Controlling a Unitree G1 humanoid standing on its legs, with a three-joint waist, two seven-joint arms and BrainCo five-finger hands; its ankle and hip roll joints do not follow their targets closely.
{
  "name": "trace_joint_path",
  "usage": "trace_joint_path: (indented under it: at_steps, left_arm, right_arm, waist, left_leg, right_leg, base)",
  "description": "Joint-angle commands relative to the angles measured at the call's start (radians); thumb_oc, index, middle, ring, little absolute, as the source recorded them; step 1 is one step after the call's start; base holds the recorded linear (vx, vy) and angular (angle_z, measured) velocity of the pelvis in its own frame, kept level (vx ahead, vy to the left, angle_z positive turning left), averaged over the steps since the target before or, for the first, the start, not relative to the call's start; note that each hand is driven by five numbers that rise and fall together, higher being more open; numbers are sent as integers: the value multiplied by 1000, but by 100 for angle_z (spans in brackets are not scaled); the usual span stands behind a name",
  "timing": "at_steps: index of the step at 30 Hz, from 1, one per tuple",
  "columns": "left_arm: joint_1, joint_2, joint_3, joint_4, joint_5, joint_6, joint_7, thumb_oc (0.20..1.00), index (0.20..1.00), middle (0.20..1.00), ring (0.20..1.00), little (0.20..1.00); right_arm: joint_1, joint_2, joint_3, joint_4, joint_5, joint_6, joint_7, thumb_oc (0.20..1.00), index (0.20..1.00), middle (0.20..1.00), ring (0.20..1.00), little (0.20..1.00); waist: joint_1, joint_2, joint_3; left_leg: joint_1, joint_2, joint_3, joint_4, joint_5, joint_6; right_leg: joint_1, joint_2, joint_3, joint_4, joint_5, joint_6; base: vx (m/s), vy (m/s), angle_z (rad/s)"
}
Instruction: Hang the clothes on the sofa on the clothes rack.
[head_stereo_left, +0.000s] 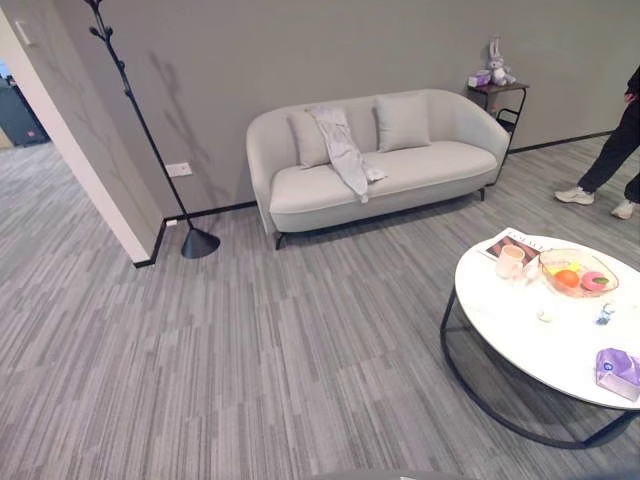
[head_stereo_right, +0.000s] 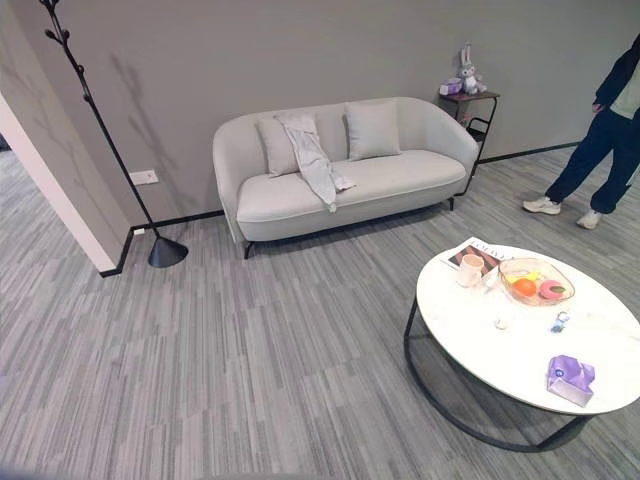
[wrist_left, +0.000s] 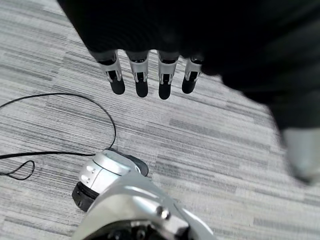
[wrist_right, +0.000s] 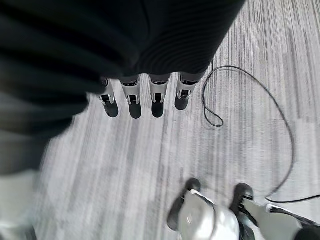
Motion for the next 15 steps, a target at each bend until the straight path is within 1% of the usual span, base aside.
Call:
trace_joint_path:
  at_steps: [1, 3, 5, 7, 9, 11, 13, 14, 15]
  left_arm:
    - [-80, -61, -5, 40, -23, -11, -19, 1000, 1000, 1000, 1000, 1000]
    - [-83, -62, -23, 48, -13, -13, -24, 1000, 1000, 1000, 1000, 1000]
    - [-94, -53, -68, 42, 18, -17, -15, 1000, 1000, 1000, 1000, 1000]
    - [-109, -52, -118, 50, 45, -17, -15, 1000, 1000, 1000, 1000, 1000]
    - [-138, -47, -180, 53, 73, -14, -10, 1000, 1000, 1000, 1000, 1000]
    - [-150, -45, -191, 38, 73, -13, -9, 1000, 1000, 1000, 1000, 1000]
    - [-147, -46, -183, 31, 71, -13, -8, 1000, 1000, 1000, 1000, 1000]
    - [-144, -49, -174, 26, 68, -11, -7, 1000, 1000, 1000, 1000, 1000]
    - [-144, -51, -173, 23, 68, -10, -8, 1000, 1000, 1000, 1000, 1000]
  right_arm:
    - [-73, 21, -49, 104, 15, -18, 2, 1000, 1000, 1000, 1000, 1000]
    - [-73, 34, -30, 107, 8, -17, 10, 1000, 1000, 1000, 1000, 1000]
    - [-85, 59, 11, 96, -15, -24, 17, 1000, 1000, 1000, 1000, 1000]
    - [-101, 78, 65, 82, -44, -30, 19, 1000, 1000, 1000, 1000, 1000]
    - [-135, 109, 152, 37, -91, -41, 26, 1000, 1000, 1000, 1000, 1000]
    - [-155, 109, 192, 1, -111, -47, 23, 1000, 1000, 1000, 1000, 1000]
    - [-161, 102, 195, -12, -115, -45, 23, 1000, 1000, 1000, 1000, 1000]
    - [-167, 89, 191, -14, -114, -43, 21, 1000, 1000, 1000, 1000, 1000]
    - [-167, 85, 189, -10, -113, -43, 20, 1000, 1000, 1000, 1000, 1000]
  waist:
    - [1, -16, -34]
    - [3, -18, -34]
    - [6, -22, -29]
    - [6, -25, -23]
    - [8, -30, -11]
    - [2, -26, -4]
    - [-6, -22, -4]
    - [-21, -14, -5]
    - [-26, -11, -5]
  left_leg:
    - [-28, 51, -17, -107, 115, -107]
    - [-27, 54, -15, -107, 114, -106]
    - [-30, 57, -14, -107, 113, -106]
    - [-30, 59, -12, -107, 113, -105]
    - [-25, 64, -8, -107, 115, -102]
    - [-16, 72, -1, -107, 120, -96]
    - [-9, 78, 3, -107, 124, -94]
    - [-3, 88, 10, -107, 134, -93]
    - [-1, 92, 13, -107, 138, -93]
  right_leg:
    - [73, -73, 54, -142, 150, 119]
    - [72, -68, 55, -146, 148, 116]
    - [69, -67, 54, -147, 148, 112]
    - [66, -65, 53, -147, 147, 109]
    - [60, -62, 56, -145, 147, 103]
    - [57, -56, 60, -144, 144, 98]
    - [56, -53, 63, -146, 143, 97]
    - [52, -48, 68, -148, 141, 97]
    - [51, -46, 69, -149, 140, 97]
  base:
    - [15, -30, -5]
    - [21, -56, -8]
    - [5, -49, -4]
    - [-5, -29, -4]
    - [-16, -33, -7]
    - [-9, -41, -10]
    - [-2, -61, -10]
    - [0, -73, -8]
    - [-13, -65, -8]
